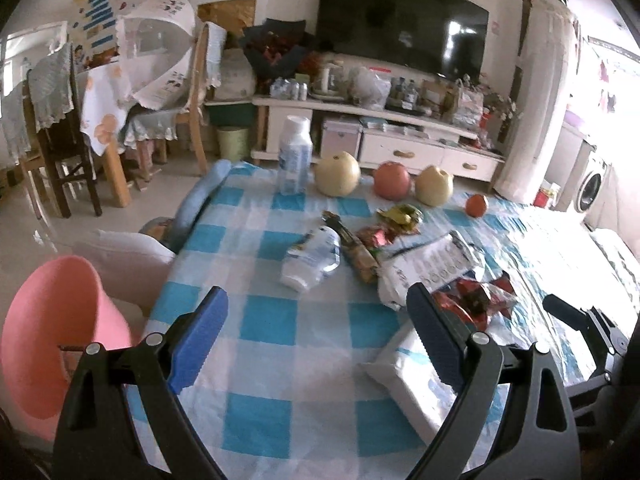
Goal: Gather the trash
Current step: 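Move both empty tools back over the table, then grasp the second white wipe packet with the left tool while the right tool grasps the red snack bag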
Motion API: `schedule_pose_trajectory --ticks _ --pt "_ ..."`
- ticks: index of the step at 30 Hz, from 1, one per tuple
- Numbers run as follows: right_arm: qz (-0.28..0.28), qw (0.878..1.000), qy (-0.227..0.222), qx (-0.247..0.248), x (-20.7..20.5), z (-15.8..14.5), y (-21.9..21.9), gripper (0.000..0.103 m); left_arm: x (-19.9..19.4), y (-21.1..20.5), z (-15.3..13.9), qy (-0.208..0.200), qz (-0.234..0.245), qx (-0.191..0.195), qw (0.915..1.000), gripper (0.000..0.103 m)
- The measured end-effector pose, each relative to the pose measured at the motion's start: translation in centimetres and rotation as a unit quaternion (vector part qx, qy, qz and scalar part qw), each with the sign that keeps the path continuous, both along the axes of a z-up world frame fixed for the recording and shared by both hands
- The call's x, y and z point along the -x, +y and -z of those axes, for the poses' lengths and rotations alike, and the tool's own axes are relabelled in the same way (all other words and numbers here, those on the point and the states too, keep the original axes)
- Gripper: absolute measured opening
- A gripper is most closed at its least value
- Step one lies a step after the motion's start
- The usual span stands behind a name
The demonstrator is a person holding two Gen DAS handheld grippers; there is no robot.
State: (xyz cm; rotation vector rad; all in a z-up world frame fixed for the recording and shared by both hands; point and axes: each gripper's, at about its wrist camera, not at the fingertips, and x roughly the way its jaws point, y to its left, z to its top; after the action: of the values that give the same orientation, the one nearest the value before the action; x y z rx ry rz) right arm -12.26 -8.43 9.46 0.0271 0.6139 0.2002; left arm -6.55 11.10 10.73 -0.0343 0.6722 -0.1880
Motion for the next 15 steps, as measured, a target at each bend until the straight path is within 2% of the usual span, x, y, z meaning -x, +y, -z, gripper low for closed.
schedule_pose_trajectory --ticks 15 --pt "0.019 1.0 0.002 0.025 0.9 0.1 -4.7 0.098 1.0 -5.8 2.2 0.071 0.031 0.012 0.997 0.091"
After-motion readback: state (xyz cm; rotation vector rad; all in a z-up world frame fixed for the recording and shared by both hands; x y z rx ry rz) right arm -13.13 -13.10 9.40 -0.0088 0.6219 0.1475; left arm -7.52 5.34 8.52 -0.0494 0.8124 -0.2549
